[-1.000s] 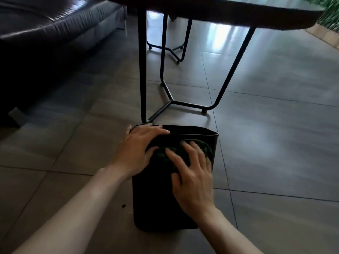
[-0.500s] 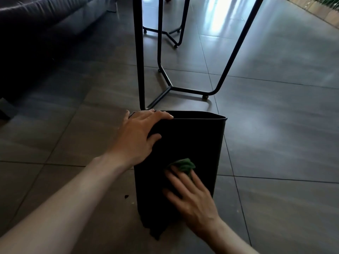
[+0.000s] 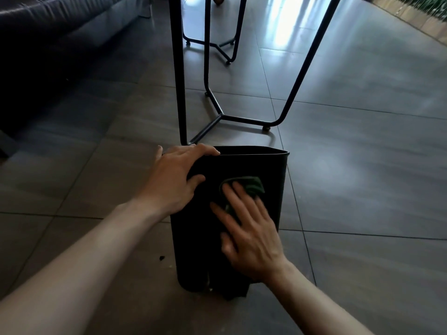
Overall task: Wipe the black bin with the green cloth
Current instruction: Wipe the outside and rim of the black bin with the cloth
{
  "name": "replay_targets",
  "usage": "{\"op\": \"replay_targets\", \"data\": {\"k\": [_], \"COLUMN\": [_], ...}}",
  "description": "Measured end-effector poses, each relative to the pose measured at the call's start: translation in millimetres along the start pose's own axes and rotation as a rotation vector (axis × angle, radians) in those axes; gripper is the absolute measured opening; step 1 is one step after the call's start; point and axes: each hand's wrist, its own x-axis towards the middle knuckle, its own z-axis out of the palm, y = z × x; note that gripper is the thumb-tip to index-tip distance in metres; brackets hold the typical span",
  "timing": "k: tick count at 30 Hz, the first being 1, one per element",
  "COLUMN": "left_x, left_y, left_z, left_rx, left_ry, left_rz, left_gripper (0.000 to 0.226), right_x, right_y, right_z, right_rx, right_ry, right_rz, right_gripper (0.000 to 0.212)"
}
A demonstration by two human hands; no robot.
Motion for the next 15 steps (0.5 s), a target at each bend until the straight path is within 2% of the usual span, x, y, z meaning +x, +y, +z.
{"op": "replay_targets", "data": {"k": [3,4,5,7,9,12,15], "left_x": [0,0,0,0,0,0,0], "left_y": [2,2,3,3,4,5,7], "left_z": [-1,-1,-1,-1,-1,0,0], "left_rx": [-0.001,-0.005,-0.010,-0.015,-0.015,-0.025,-0.029], "left_ry": [-0.016,-0.019,-0.020,-0.018,-0.008,-0.004,-0.014], "left_rz": [-0.009,-0.011,-0.011,-0.013,-0.017,-0.026,-0.021], "left_gripper": [0.055,0.055,0.055,0.055,0.055,0.054,0.054], "right_x": [-25,-29,-30,-27,-13,19,55], "right_y": [4,8,14,26,38,45,50], "right_z": [6,5,2,-7,-18,-35,-50], "right_rx": [-0.158,-0.217,-0.258,-0.265,-0.200,0.007,0.166], "right_ry": [-0.202,-0.250,-0.278,-0.271,-0.213,-0.019,0.251], "right_rz": [-0.172,-0.248,-0.320,-0.444,-0.486,-0.284,0.058], "right_gripper": [0.090,0.095,0.092,0.069,0.053,0.038,0.043]}}
